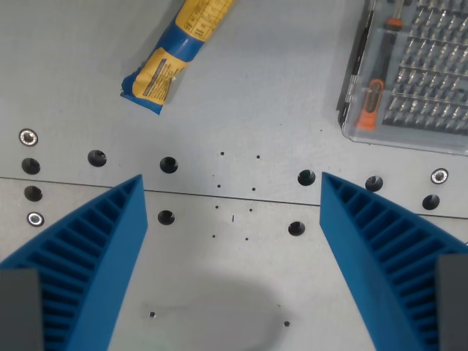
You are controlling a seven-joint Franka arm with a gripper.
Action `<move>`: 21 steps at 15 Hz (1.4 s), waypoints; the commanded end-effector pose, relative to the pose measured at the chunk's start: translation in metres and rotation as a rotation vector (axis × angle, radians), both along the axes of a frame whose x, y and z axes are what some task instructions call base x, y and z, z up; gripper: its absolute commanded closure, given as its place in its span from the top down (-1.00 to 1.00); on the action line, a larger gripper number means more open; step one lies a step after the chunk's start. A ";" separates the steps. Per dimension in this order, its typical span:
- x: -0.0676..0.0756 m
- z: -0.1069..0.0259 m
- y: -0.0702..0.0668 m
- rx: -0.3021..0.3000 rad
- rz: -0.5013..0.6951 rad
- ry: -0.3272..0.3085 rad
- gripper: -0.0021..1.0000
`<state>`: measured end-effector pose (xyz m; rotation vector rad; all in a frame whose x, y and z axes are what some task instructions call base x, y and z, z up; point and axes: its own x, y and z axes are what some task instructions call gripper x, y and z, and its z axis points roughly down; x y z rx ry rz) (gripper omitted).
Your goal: Move above the blue bag
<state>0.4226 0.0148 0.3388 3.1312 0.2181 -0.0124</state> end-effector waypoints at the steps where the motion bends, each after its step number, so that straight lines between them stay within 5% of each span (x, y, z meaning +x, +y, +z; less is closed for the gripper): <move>1: 0.000 0.002 0.000 0.000 0.000 -0.005 1.00; 12: 0.002 -0.005 0.001 0.000 -0.072 -0.016 1.00; 21: 0.010 -0.034 0.008 0.001 -0.245 -0.056 1.00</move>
